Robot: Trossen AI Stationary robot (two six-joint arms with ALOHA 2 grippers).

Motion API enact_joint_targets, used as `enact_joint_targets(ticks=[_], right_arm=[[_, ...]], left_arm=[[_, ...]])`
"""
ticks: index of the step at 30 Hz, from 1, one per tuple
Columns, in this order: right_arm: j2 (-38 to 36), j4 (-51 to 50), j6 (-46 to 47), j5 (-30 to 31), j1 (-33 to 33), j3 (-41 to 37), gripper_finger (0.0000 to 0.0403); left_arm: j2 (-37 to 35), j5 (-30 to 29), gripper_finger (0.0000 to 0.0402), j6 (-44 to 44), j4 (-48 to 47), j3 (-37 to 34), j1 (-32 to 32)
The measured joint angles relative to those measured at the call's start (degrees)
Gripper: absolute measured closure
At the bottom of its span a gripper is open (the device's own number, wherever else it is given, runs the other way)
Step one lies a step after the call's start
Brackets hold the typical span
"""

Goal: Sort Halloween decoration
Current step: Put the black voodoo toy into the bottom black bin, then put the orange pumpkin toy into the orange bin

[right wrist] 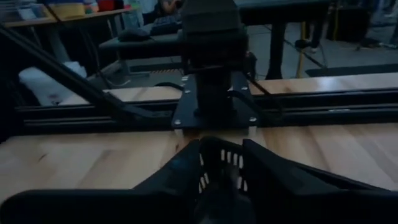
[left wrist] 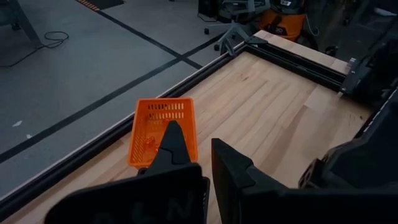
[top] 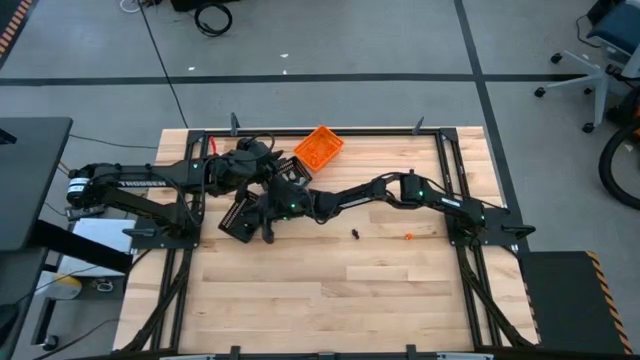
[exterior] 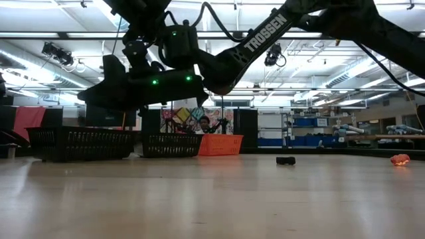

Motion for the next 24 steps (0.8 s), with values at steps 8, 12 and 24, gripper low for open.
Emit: enact_joint_targets(ticks=[8,12,24], right_arm=[[-0.1,-4.5,0.3,-6.1,-0.2,0.0,0.0258],[-0.2,-6.3,2.8,-10.7,-1.0,0.0,0.0276],[-4.3,-15.0,-5.7,-10.9,-1.6,-0.1,0.0382]], left_arm=[[0.0,0.0,0.0402,0.0,0.0,0.0,0.0],[0.0,-0.1,0.0402,0.0,0.1,0.0,0.0],[-0.1,0.1,0.0402,-0.1,0.1,0.0,0.0]])
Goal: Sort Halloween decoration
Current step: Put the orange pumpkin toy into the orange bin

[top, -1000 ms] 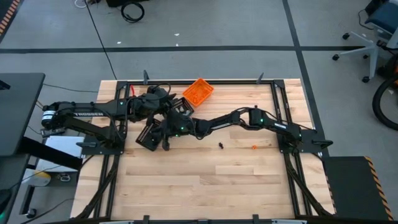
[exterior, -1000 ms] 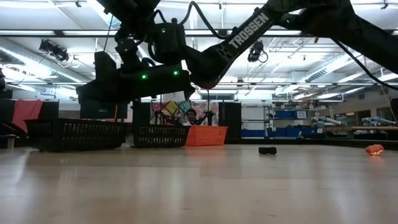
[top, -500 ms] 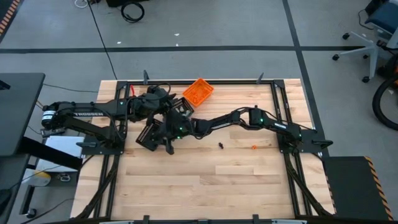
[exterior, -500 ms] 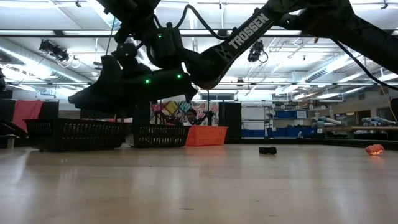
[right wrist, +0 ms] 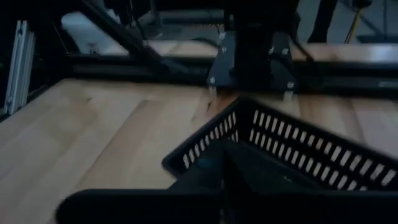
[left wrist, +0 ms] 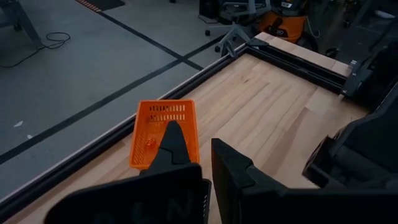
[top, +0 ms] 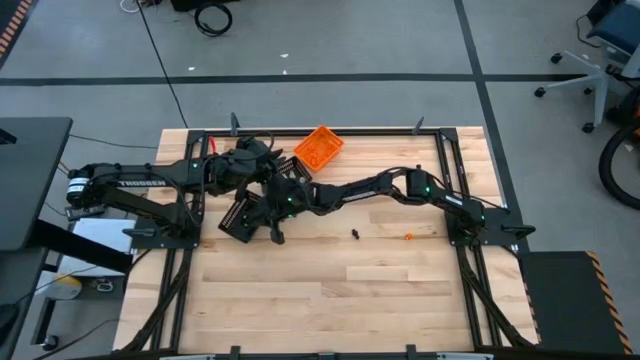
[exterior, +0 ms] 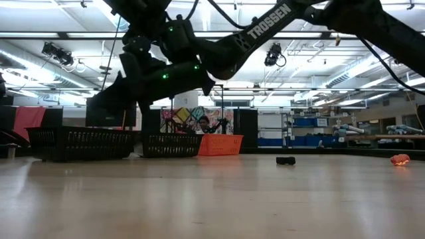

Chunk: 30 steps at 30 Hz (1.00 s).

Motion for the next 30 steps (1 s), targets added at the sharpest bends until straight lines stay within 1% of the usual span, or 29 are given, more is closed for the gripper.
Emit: enact_joint_targets(ticks=[2,10,13,15,20,24,30], right_arm=[[-0.3,-2.0,-0.6,-0.1,0.0,0.0,0.0396],[-1.1,-9.0,-0.8,-0.1,0.0,-0.2,0.0399],[-3.4,-8.6,-2.9,0.7,0.0,-3.2,0.04],[-5.6,-6.4,-3.8,2.4,-0.2,-6.7,0.04],[-11.9,-0.7,-3.5,3.2,-1.6,-18.6,0.0401],[-18.0,0.8,-4.0,4.2,-2.2,-29.1,0.0402],[-28.3,0.6,-7.9,4.7,-2.3,-44.0,0.0401]], left_arm=[[0.0,0.0,0.0402,0.0,-0.2,0.0,0.0],[0.0,0.1,0.0402,0.1,-0.4,0.0,0.0],[0.0,0.2,0.0402,0.0,0.2,0.0,-0.1],[0.1,0.5,0.0402,0.0,0.1,0.0,-0.1],[0.1,0.7,0.0402,0.0,0.1,0.0,-0.1],[0.1,0.6,0.0402,0.0,0.0,0.0,-0.1],[0.1,0.4,0.0402,0.0,0.0,0.0,-0.1]])
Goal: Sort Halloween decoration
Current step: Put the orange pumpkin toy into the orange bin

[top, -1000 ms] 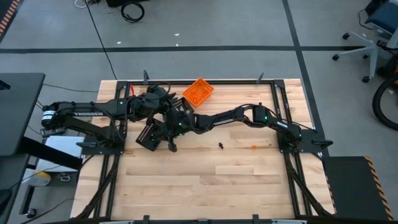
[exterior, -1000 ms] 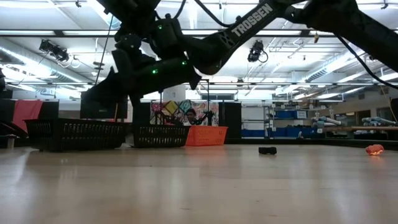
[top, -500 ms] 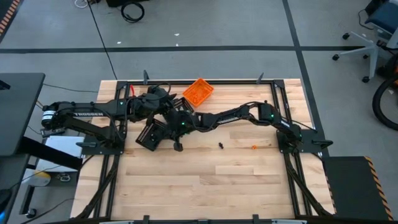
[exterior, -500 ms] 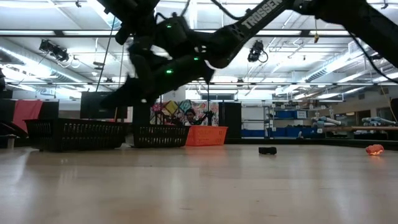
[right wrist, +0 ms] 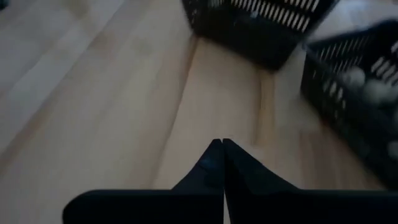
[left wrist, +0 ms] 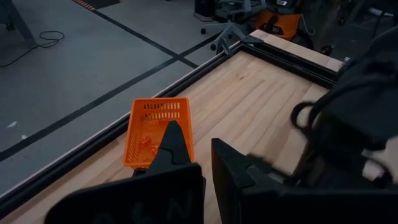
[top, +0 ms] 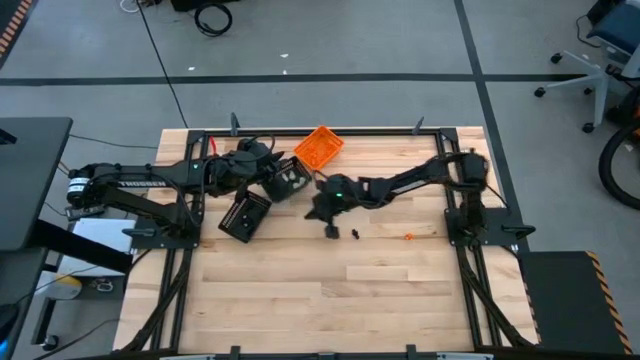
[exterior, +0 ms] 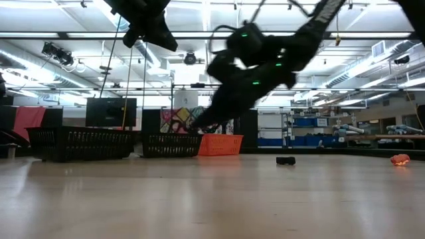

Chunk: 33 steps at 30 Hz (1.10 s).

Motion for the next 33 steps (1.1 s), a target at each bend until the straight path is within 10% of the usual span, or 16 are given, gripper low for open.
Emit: enact_joint_targets(ticks=[7,16,33], right_arm=[[-13.8,-4.0,-0.2,-0.2,-0.3,-13.5,0.039],[-29.2,-39.8,0.0,7.6,-0.3,-14.3,0.0389],[-34.9,-74.3,9.9,5.4,0.6,-14.2,0.0271]], left_arm=[[0.0,-0.2,0.0402,0.0,0.0,0.0,0.0],[0.0,-0.4,0.0402,0.0,0.0,0.0,0.0],[0.0,-0.3,0.0402,0.0,-0.1,0.0,0.1]])
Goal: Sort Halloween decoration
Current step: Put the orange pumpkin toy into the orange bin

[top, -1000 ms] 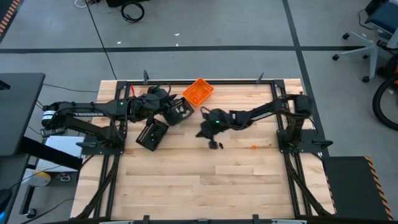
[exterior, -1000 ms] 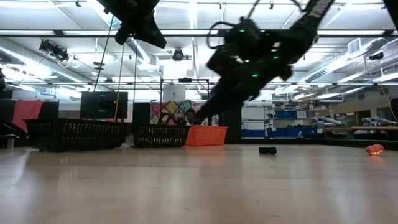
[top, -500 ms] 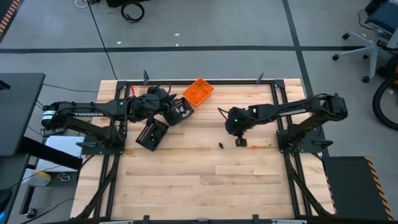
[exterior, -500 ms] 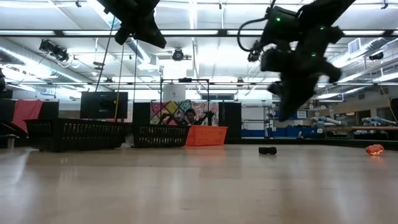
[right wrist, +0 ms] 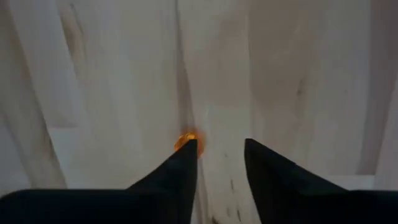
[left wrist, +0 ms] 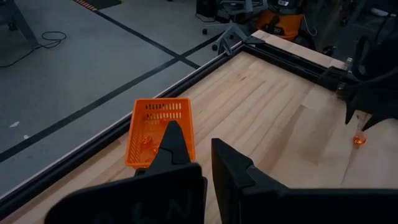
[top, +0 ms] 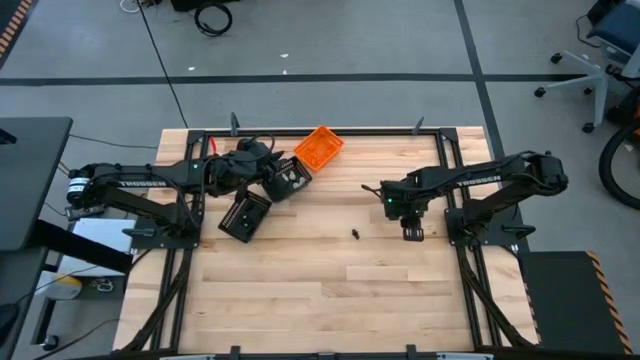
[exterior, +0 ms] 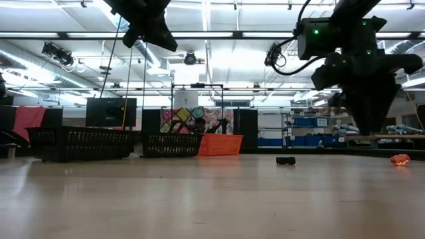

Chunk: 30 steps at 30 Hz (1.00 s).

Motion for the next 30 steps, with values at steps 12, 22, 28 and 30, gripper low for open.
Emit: enact_joint_targets(ticks=[12,22,28,30], right_arm=[[0.0,1.5,3.7,-1.1,5.5,-3.3,0.021],[0.1,3.3,19.1,2.6,9.1,-3.2,0.021],[3.8,2.0,24.6,3.1,9.2,-3.2,0.0209],[6.2,1.8,25.5,2.0,9.2,-3.2,0.0206]], left_arm=[[0.0,0.0,0.0402,0.0,0.0,0.0,0.0],[0.0,0.0,0.0402,0.0,0.0,0.0,0.0],[0.0,0.0,0.0402,0.0,0.0,0.0,0.0],[0.0,0.0,0.0402,0.0,0.0,0.0,0.0]])
